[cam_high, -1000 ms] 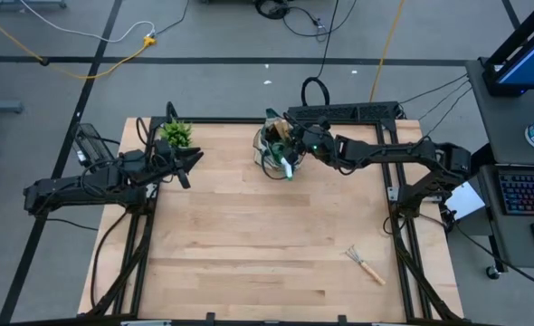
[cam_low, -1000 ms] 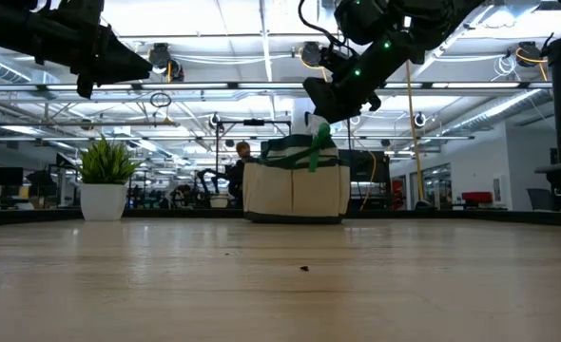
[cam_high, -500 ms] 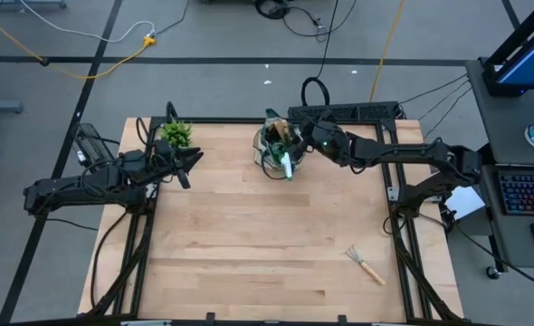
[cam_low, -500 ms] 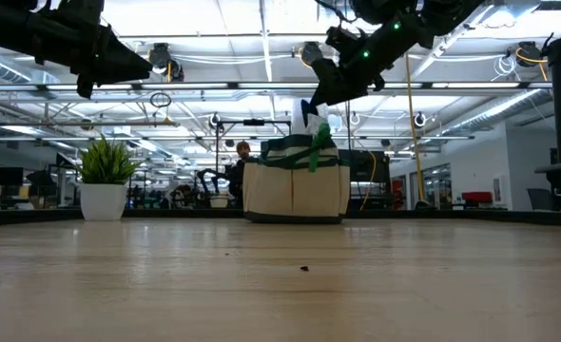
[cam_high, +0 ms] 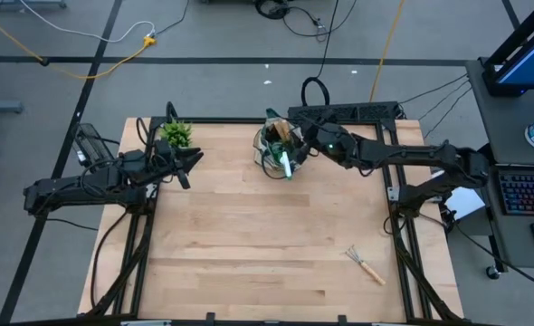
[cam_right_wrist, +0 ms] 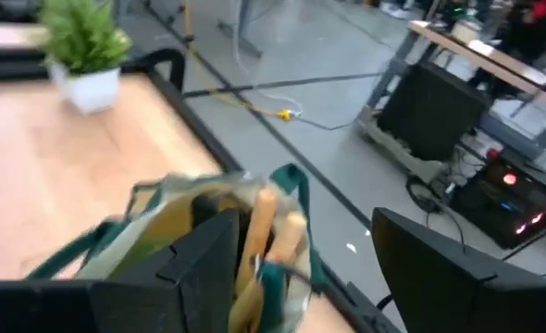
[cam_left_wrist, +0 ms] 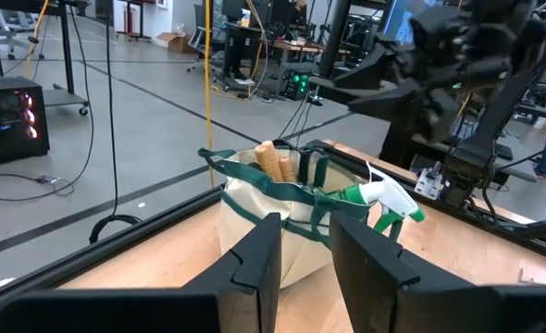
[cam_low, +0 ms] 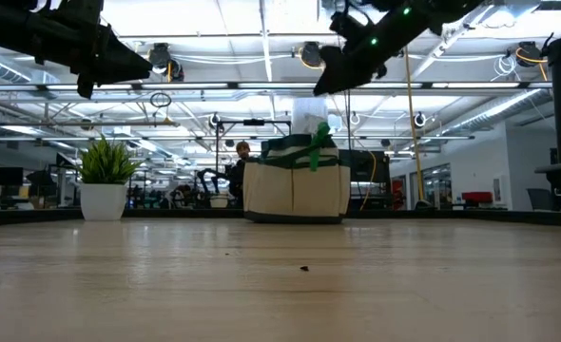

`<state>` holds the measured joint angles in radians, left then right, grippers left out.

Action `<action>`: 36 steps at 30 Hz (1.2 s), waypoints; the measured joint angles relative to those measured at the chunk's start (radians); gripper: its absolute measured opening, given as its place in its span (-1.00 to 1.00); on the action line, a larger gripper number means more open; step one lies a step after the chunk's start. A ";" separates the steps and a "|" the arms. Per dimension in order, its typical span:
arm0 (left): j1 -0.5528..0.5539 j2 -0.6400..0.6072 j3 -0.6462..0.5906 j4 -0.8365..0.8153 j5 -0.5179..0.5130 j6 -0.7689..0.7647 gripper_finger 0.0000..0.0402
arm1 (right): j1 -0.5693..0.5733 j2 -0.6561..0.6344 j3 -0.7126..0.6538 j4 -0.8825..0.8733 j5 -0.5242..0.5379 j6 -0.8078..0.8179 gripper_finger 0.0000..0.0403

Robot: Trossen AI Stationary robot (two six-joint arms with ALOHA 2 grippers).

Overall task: Pick & Place Garden tools in Gardening bag
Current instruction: Put the brown hand rake into the gardening bag

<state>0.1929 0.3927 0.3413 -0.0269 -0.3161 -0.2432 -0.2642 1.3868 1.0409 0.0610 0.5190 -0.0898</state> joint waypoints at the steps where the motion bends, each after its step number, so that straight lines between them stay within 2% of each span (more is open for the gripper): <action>1: 0.000 0.000 0.000 0.000 0.000 0.000 -0.51 | 0.010 -0.020 0.000 -0.028 -0.002 -0.006 0.20; 4: 0.000 0.000 0.000 0.000 0.000 0.003 -0.51 | 0.045 -0.087 0.000 -0.134 -0.043 -0.001 0.20; 11: 0.000 0.000 0.000 0.000 0.000 0.005 -0.51 | 0.179 -0.253 0.000 -0.521 -0.185 0.125 0.20; 17: 0.000 0.000 0.000 0.000 0.000 0.025 -0.51 | 0.328 -0.315 0.000 -0.772 -0.315 0.256 0.20; 24: 0.000 0.000 0.000 0.000 0.000 0.031 -0.51 | 0.501 -0.298 0.000 -0.921 -0.421 0.340 0.20; 36: 0.000 0.000 0.000 0.000 0.000 0.031 -0.51 | 0.731 -0.292 0.000 -1.086 -0.498 0.354 0.20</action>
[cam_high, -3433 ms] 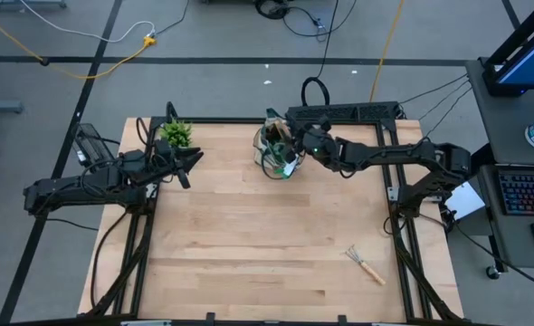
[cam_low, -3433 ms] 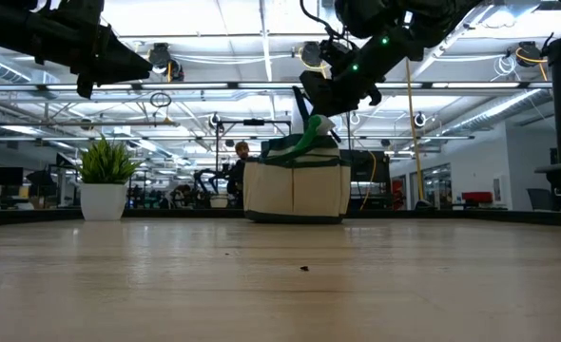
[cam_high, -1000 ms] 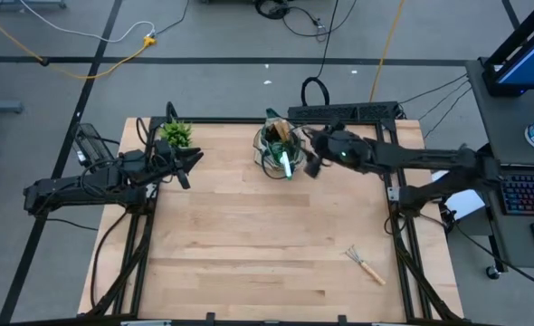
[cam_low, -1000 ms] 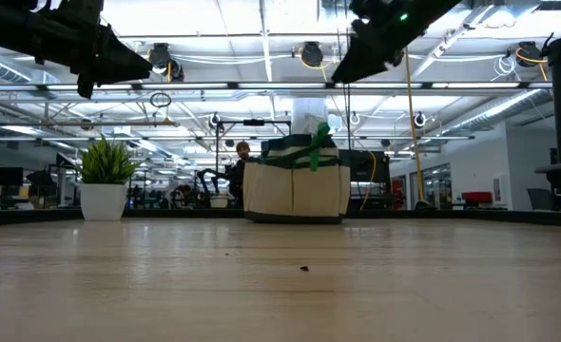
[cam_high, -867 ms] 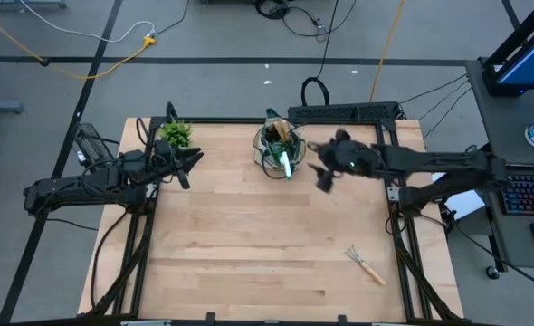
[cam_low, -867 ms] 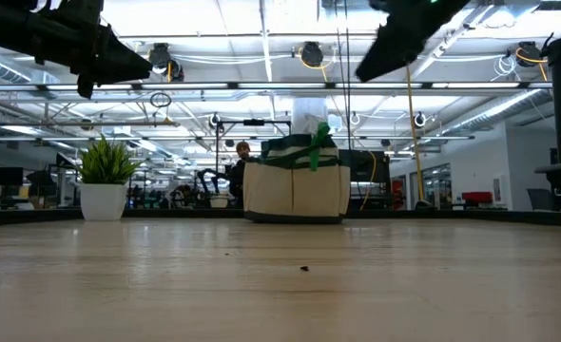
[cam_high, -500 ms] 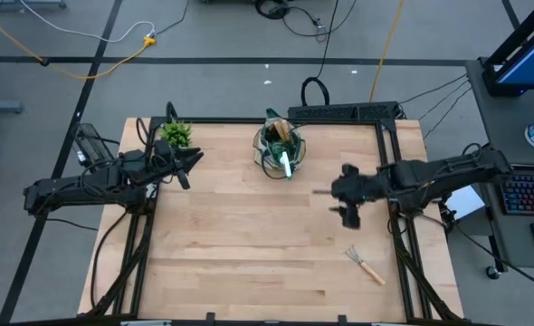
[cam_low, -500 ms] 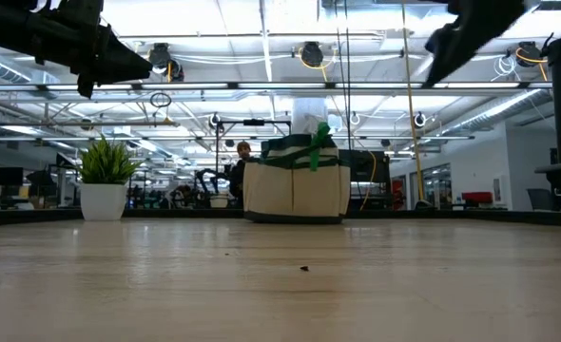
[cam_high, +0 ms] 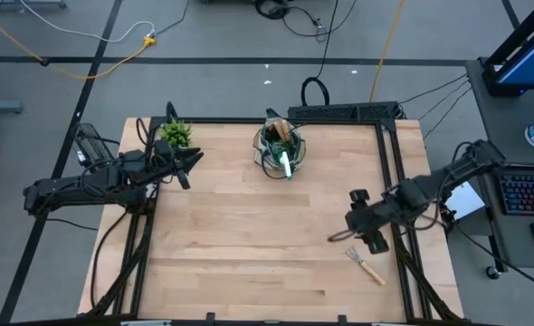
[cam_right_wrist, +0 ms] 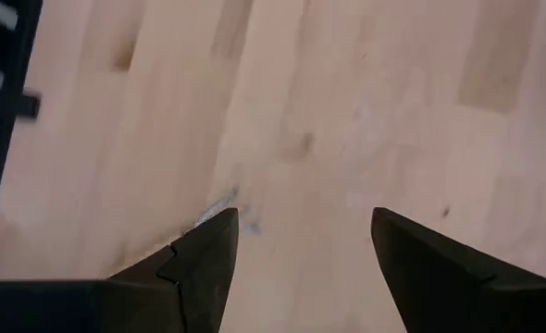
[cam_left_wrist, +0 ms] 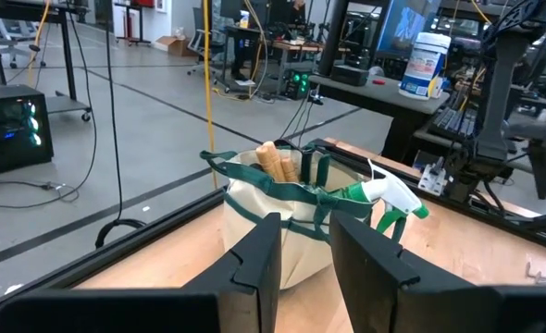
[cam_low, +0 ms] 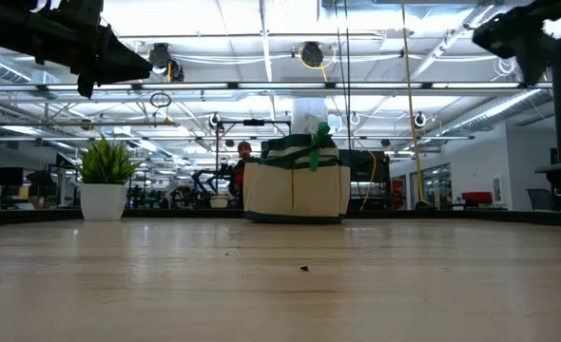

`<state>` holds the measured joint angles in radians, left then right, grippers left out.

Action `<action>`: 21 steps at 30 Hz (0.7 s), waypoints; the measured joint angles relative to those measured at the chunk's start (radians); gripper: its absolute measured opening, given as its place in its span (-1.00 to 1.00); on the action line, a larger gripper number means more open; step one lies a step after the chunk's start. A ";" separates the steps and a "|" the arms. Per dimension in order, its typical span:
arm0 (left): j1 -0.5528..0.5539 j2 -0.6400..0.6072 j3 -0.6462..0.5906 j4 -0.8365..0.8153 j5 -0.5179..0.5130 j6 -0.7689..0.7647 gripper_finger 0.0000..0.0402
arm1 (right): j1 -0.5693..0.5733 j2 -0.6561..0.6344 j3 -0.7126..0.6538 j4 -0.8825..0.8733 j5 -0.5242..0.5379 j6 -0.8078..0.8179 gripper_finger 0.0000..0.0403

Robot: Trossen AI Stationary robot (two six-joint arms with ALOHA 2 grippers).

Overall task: Pick & Place Garden tools in Gardening bag
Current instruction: Put the brown hand rake into the gardening bag

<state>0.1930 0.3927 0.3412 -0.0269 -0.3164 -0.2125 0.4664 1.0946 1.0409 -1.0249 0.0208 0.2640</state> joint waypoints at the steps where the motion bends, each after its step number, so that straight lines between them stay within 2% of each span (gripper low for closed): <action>1: 0.000 0.000 0.000 0.000 0.000 0.000 -0.51 | 0.020 0.000 0.000 -0.011 0.000 0.006 0.20; 8: 0.000 0.000 0.000 0.000 0.000 0.000 -0.51 | 0.153 0.020 0.000 -0.087 -0.026 -0.052 0.20; 17: 0.000 0.000 0.000 0.000 0.000 -0.001 -0.51 | 0.277 0.106 -0.001 -0.121 -0.026 -0.329 0.20; 21: 0.000 0.000 0.000 0.000 0.000 -0.001 -0.51 | 0.319 0.144 -0.033 -0.085 -0.025 -0.459 0.20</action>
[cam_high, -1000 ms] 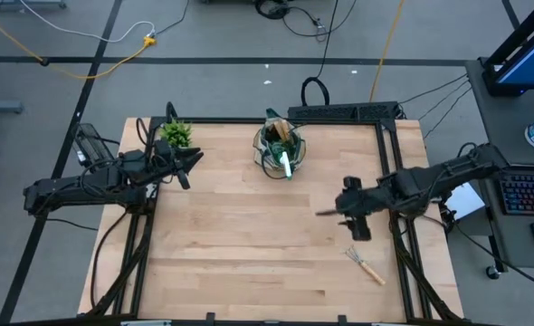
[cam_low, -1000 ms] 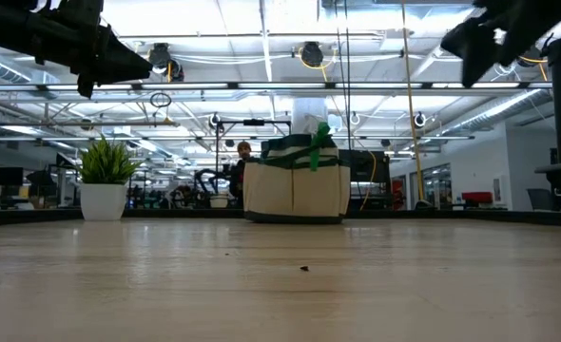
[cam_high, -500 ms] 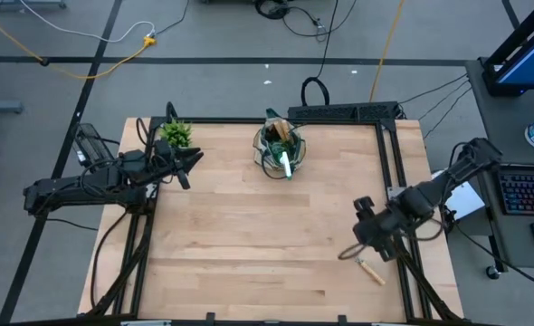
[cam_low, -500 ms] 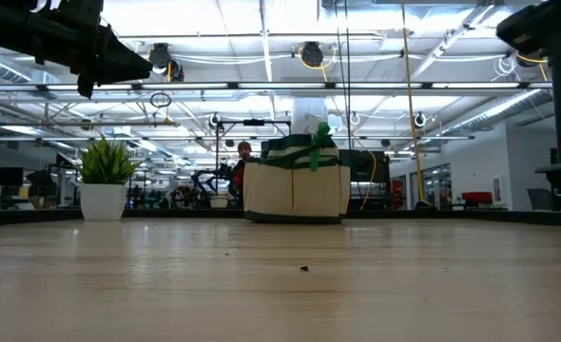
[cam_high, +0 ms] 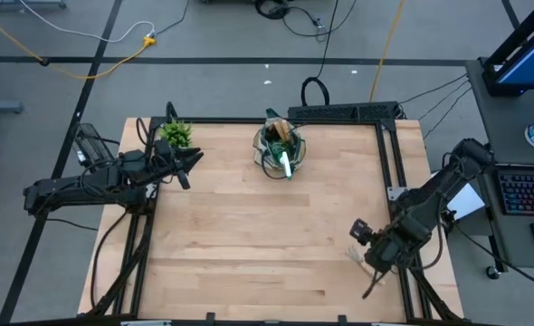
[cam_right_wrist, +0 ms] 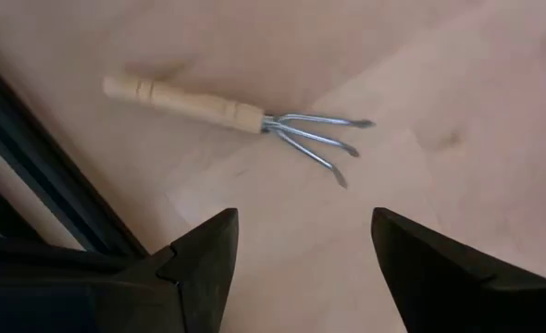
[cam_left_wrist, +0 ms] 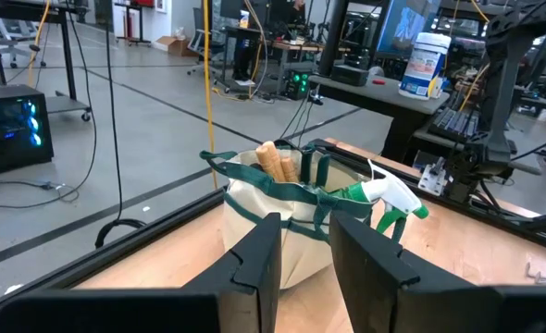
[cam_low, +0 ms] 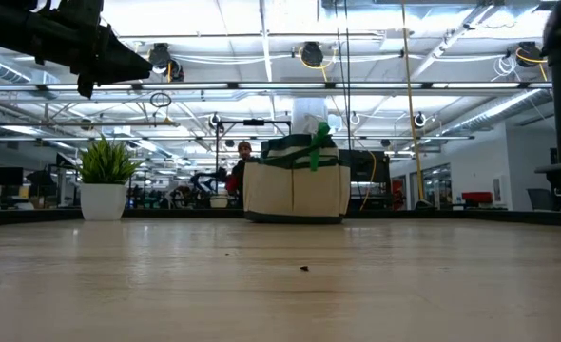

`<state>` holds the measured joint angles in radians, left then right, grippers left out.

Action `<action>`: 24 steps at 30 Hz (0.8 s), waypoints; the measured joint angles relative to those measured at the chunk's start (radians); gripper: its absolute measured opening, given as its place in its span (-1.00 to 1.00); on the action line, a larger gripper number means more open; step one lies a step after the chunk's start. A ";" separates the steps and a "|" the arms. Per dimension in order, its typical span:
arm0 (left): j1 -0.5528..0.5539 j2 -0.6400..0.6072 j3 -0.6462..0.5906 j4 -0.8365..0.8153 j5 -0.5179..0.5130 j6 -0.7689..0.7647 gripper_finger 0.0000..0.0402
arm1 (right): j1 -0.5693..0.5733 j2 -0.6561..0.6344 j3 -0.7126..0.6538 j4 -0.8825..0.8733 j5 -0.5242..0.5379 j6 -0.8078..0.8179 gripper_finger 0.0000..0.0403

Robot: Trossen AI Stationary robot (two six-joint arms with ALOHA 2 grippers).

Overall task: Pick & Place Garden tools in Gardening bag
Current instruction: Put the brown hand rake into the gardening bag

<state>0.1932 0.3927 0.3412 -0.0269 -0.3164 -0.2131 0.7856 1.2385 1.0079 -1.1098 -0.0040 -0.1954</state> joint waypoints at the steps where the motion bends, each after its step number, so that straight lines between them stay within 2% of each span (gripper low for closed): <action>1: 0.000 0.000 0.000 0.000 0.000 0.000 -0.51 | 0.011 0.007 -0.014 0.014 0.000 -0.028 0.20; 13: 0.000 0.000 0.000 0.000 0.002 0.000 -0.51 | 0.096 0.040 -0.152 0.199 0.057 -0.302 0.20; 24: 0.000 0.000 0.000 0.000 0.003 0.000 -0.51 | 0.107 0.040 -0.209 0.367 0.052 -0.392 0.20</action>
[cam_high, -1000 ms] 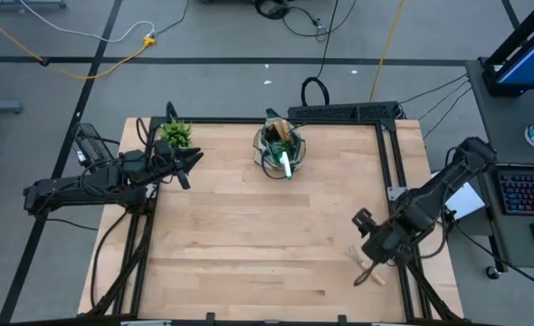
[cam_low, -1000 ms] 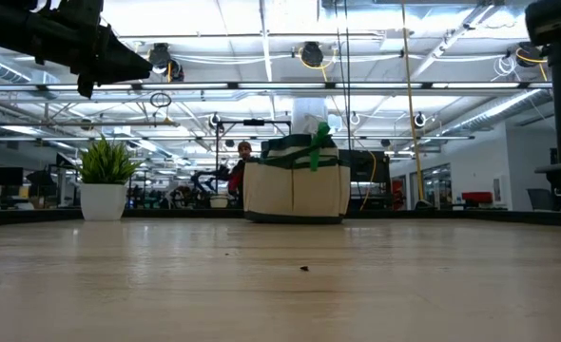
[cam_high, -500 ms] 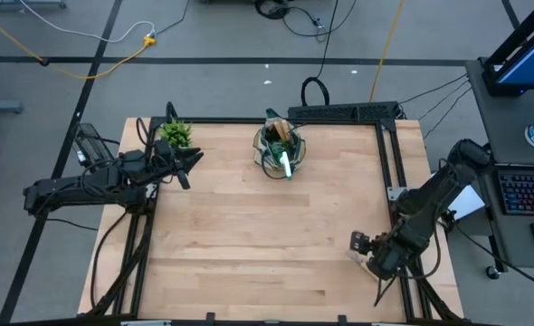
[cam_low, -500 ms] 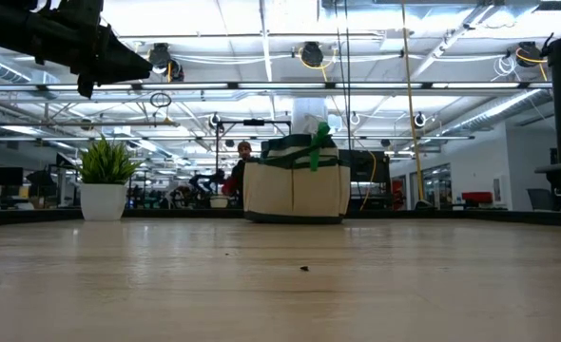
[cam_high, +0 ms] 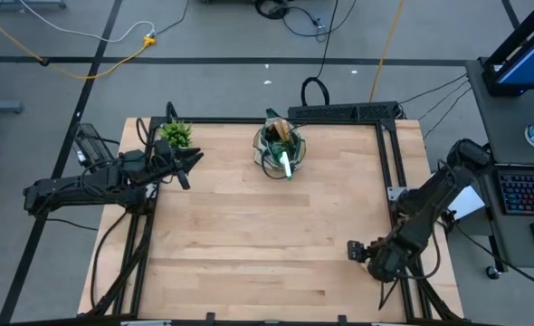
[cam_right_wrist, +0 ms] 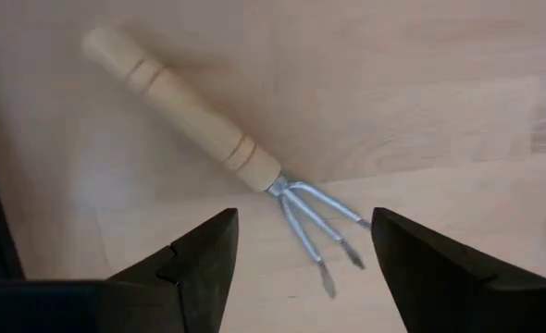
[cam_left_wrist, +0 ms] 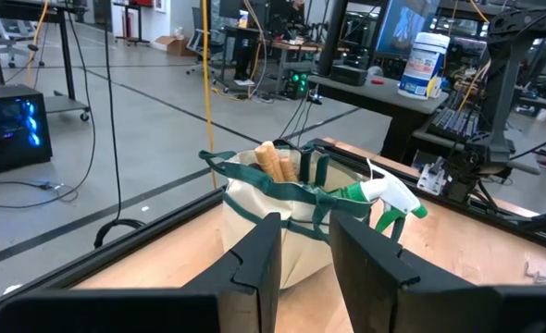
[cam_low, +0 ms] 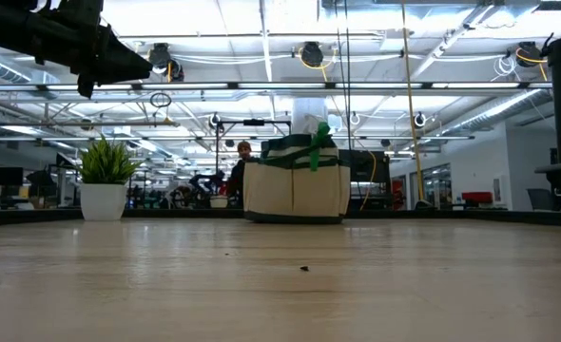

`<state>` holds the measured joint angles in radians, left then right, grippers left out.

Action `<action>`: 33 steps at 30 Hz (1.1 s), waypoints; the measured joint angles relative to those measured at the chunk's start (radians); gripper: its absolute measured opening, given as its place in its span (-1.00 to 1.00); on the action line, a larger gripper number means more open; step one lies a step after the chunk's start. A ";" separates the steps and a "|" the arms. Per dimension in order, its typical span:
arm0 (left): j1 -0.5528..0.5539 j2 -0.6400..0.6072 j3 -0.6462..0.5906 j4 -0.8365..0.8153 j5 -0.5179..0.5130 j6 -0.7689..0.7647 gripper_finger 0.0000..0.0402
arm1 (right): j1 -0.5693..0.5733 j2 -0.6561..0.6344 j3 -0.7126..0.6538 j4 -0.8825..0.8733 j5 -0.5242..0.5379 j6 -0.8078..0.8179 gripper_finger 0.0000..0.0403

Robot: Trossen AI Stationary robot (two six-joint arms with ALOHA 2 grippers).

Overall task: Pick & Place Garden tools in Gardening bag
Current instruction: Put the brown hand rake into the gardening bag

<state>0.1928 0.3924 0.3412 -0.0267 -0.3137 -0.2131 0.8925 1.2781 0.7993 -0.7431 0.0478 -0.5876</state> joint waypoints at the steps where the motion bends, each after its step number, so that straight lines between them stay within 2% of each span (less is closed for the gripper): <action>1: 0.000 0.000 0.000 0.000 0.001 0.000 -0.51 | 0.000 0.000 -0.010 0.004 -0.002 -0.013 0.20; 6: 0.000 0.000 0.000 0.000 0.001 0.000 -0.51 | 0.000 0.000 -0.049 0.022 -0.049 -0.062 0.20; 12: 0.000 0.000 0.000 0.000 0.000 0.000 -0.51 | 0.006 0.000 -0.069 0.082 -0.052 -0.129 0.20; 20: 0.000 0.000 0.000 0.000 0.000 0.000 -0.51 | 0.059 0.006 -0.072 0.134 -0.106 -0.132 0.20; 33: 0.000 0.000 0.000 0.000 0.000 -0.028 -0.51 | 0.082 0.180 -0.067 0.193 -0.094 -0.260 0.20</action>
<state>0.1928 0.3927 0.3412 -0.0265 -0.3138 -0.2412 0.9749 1.4579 0.7324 -0.5497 -0.0463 -0.8475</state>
